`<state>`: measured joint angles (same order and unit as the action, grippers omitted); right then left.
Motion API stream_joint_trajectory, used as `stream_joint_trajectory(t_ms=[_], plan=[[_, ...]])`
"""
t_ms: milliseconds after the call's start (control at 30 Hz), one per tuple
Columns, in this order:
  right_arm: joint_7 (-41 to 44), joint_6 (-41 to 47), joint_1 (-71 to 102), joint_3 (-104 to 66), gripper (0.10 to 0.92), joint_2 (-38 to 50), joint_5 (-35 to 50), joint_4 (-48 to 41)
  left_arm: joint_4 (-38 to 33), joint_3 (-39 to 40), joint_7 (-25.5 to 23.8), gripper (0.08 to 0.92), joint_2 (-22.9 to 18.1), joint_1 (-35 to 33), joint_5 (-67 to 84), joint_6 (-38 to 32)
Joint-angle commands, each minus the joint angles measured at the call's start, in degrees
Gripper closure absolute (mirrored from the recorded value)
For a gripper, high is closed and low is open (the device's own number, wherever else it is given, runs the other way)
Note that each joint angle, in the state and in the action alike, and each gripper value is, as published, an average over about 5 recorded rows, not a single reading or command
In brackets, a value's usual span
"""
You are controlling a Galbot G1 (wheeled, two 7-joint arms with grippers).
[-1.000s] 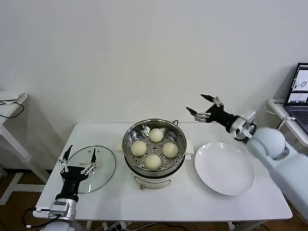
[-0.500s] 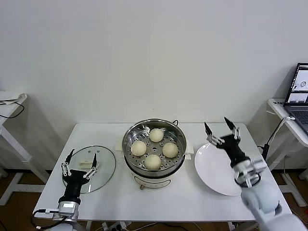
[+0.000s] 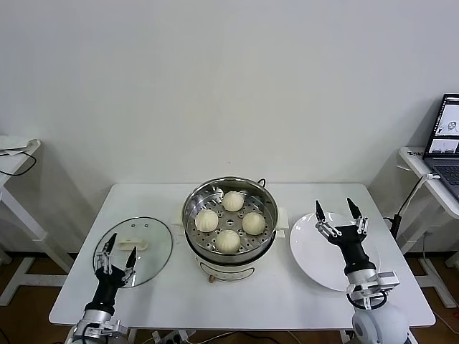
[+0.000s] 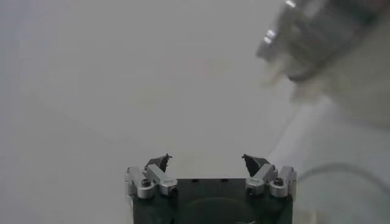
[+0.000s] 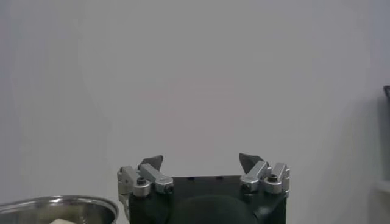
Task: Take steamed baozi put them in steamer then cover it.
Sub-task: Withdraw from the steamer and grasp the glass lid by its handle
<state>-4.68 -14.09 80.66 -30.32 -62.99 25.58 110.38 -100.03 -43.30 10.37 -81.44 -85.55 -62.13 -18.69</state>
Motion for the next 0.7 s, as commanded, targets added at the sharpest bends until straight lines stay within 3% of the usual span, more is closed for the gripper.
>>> stream_joint_trajectory(t_ms=[33, 700], plan=[[-0.99, -1.78, 2.75, -1.03, 0.203, -2.84, -1.87, -0.11, 14.44, -1.64, 7.29, 0.177, 3.29, 5.41, -24.67, -3.06], [-0.08, -2.03, 1.86, -0.55, 0.203, -3.03, -2.74, -1.62, 20.35, -0.70, 6.67, 0.177, 3.59, 15.48, -25.18, 0.89]])
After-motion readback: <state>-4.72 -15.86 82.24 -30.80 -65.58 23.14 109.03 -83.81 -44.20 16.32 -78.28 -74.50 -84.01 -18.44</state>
